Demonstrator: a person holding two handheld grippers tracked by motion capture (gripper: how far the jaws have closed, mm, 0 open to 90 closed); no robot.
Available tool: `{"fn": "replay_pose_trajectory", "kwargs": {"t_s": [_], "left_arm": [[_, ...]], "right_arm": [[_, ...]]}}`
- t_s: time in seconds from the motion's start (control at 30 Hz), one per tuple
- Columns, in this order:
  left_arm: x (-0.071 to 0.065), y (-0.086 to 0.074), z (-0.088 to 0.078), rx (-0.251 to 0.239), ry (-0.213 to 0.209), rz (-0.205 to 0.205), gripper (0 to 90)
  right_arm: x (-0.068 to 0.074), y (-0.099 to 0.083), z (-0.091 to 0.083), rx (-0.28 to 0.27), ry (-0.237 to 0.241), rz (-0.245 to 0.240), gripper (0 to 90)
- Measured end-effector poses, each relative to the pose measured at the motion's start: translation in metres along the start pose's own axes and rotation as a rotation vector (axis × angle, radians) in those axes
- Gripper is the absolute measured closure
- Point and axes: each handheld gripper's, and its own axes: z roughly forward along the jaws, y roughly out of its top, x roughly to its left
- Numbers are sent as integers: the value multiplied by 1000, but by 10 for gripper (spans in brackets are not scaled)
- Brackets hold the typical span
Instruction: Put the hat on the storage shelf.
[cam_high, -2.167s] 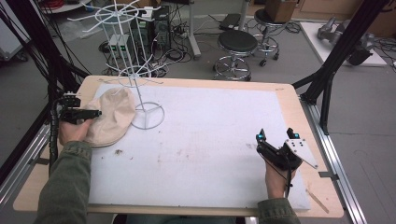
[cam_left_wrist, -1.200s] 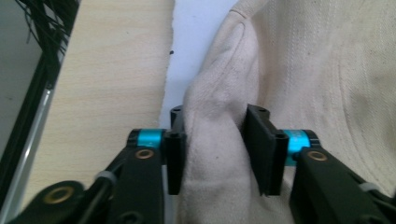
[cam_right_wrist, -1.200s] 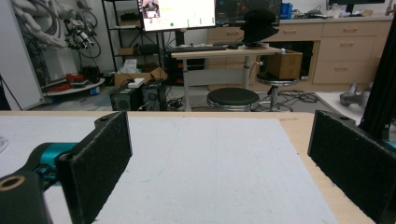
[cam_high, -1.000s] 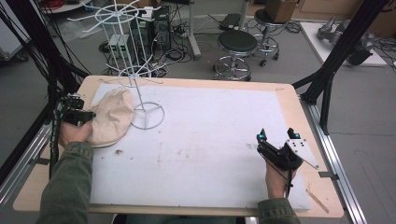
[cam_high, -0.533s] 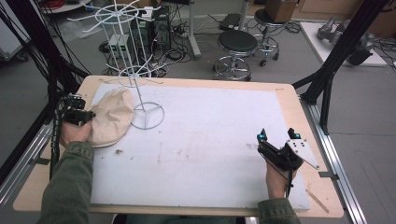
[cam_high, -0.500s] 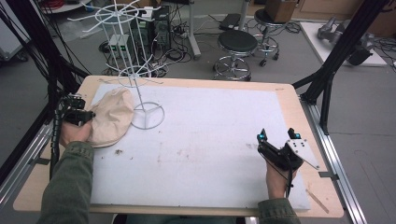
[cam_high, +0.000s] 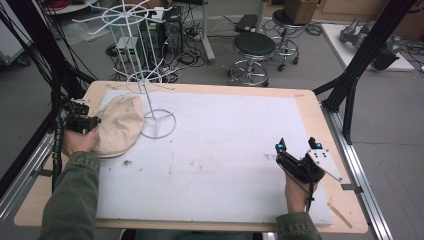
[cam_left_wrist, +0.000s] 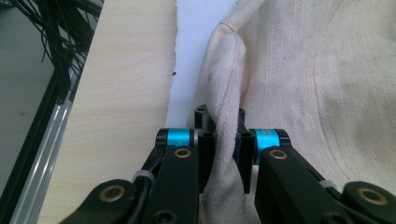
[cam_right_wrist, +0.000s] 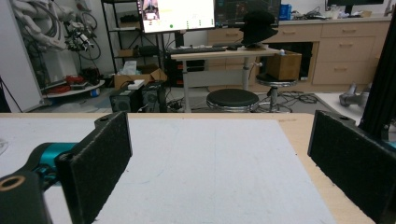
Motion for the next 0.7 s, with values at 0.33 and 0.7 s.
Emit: {"fn": "replay_pose_trajectory", "kwargs": {"t_s": [0.33,0.7], "left_arm": [[0,2,-10,-30,-6,-3,843],[1,5,-23,-78,-22,-13,844]], "right_arm": [[0,0,0,-1,0,7,54],[0,1,-1,-4,-1,12,54]]}}
